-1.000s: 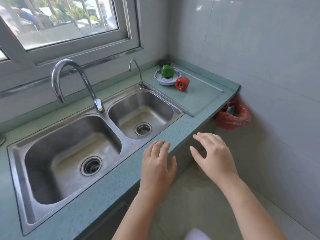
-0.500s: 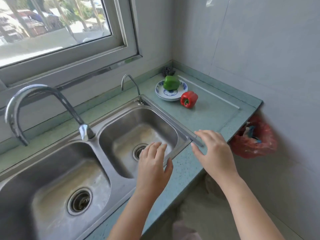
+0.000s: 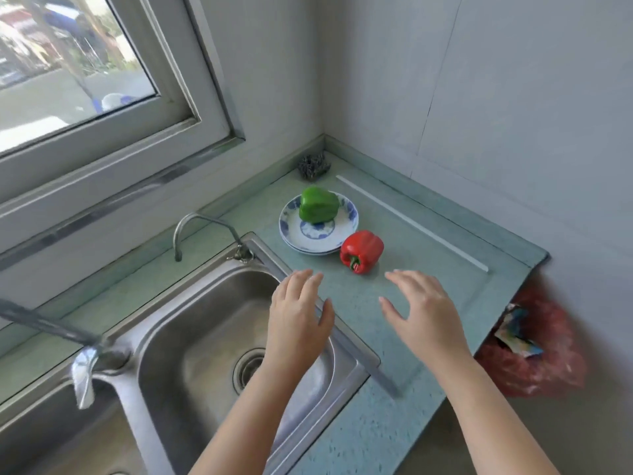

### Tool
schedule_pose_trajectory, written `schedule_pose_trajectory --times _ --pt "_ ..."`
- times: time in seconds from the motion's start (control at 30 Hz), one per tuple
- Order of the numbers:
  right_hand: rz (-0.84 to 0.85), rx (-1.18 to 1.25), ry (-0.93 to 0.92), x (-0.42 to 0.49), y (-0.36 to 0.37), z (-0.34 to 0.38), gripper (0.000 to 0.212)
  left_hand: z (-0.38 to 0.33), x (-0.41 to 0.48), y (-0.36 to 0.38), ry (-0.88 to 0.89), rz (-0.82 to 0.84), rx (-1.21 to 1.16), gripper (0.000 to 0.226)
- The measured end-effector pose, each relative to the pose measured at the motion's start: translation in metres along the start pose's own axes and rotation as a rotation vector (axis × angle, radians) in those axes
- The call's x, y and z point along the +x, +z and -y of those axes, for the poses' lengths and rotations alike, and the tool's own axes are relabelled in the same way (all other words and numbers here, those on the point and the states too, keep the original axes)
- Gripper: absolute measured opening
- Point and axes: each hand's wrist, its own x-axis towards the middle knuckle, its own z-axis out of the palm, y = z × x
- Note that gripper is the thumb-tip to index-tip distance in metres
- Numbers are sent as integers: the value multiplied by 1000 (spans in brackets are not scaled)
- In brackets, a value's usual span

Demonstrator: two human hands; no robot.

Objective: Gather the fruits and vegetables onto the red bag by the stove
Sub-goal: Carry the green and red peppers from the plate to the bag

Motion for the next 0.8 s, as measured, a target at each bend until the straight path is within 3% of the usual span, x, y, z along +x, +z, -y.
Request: schedule_pose_trajectory --times 0.13,0.43,0.8 --pt "21 26 16 38 17 -16 35 14 38 14 -94 -19 -47 48" --pt "92 57 92 86 64 -42 46 53 109 49 -27 10 15 40" --pt "108 179 226 106 100 -49 62 83 174 90 -102 -6 -17 53"
